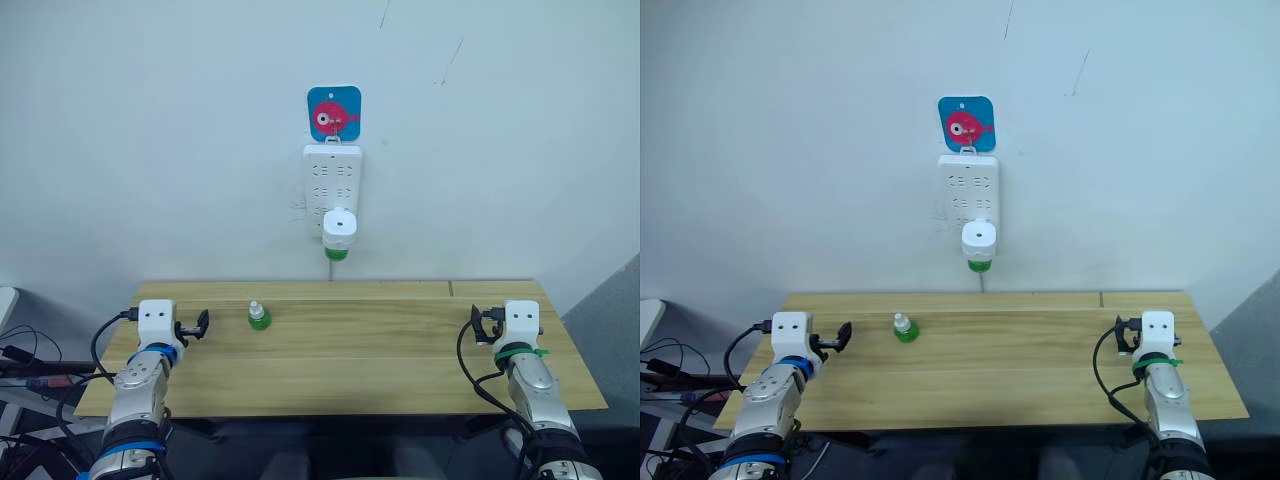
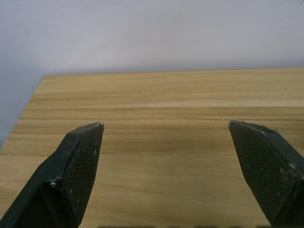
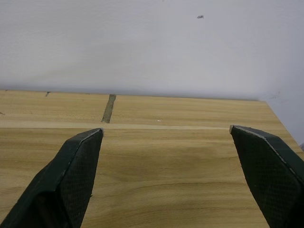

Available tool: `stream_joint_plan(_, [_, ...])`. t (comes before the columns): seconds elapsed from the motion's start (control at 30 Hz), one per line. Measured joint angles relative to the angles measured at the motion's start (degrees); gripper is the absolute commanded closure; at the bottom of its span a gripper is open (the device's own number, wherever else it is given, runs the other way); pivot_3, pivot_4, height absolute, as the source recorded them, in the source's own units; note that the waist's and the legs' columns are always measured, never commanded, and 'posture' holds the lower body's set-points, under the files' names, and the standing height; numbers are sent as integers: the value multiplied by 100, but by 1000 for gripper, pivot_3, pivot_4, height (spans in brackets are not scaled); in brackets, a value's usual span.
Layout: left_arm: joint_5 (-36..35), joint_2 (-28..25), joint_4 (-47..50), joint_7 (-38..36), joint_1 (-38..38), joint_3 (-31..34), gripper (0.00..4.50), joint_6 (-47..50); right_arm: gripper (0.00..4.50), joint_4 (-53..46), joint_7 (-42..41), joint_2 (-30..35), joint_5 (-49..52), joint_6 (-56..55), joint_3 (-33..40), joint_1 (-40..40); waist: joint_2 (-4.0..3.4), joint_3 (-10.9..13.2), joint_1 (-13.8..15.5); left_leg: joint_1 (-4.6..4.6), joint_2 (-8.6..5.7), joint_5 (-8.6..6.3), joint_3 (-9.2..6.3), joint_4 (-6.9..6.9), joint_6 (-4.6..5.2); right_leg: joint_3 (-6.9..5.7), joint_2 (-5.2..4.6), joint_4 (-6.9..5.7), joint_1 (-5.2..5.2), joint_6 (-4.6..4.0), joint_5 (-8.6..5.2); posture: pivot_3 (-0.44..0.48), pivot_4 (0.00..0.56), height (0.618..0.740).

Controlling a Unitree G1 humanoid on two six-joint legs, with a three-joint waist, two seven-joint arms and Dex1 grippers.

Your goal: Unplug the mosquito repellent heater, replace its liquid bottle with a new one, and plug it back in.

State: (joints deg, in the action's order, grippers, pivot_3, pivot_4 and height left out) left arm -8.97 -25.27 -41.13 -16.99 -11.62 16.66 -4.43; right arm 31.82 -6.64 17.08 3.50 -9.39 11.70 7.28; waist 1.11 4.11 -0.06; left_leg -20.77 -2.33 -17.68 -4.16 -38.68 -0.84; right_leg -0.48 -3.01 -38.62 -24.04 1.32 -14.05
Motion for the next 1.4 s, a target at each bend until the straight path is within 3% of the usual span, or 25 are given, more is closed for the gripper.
stream_joint_plan(0.6, [-1, -119, -3, -170, 5, 71, 0, -117, 30, -138, -79, 1, -2, -1, -3, -161, 2, -114, 6, 0, -1, -1, 0, 3, 0, 1, -1, 2, -1, 0, 0, 51, 40, 740])
stream_joint_plan(0.77, [-230, -124, 116, -521, 63, 95, 0, -65, 30, -457, -129, 2, 0, 25, -5, -242, 2, -131, 2, 0, 0, -3, -1, 3, 3, 1, -1, 2, 0, 0, 0, 44, 52, 740])
stream_joint_plan(0.97, [-903, -512, 1702, -1683, 697, 127, 0, 554, 30, -1963, -813, 129, 349, 591, -165, -688, -7, -124, -1, -1, 5, -8, -5, 3, 11, 0, 0, 3, 1, -2, -2, 47, 74, 740])
stream_joint_plan(1.13, [-1580, -1246, 3190, -2564, 628, 140, 0, 1574, 30, -4058, -1744, 583, 1218, 1844, -484, -771, -46, -93, 6, 29, 3, -14, -14, -1, 22, -11, 9, 15, 43, 7, -9, 55, 86, 740])
stream_joint_plan(1.23, [-1789, -1451, 3605, -2922, 229, -52, 557, 2055, 0, -5099, -2090, 884, 1831, 2798, -694, -470, -64, -24, 10, 76, -7, -21, -13, 1, 34, -2, 30, 30, 100, -2, -61, 55, 92, 740])
stream_joint_plan(1.4, [-1875, -1472, 3719, -3387, -804, -573, 2061, 2501, 0, -6207, -2202, 1099, 2728, 4119, -931, 630, -35, 11, 9, 80, -6, -28, -28, 0, 33, -1, 35, 1, 95, 4, -66, 46, 95, 740])
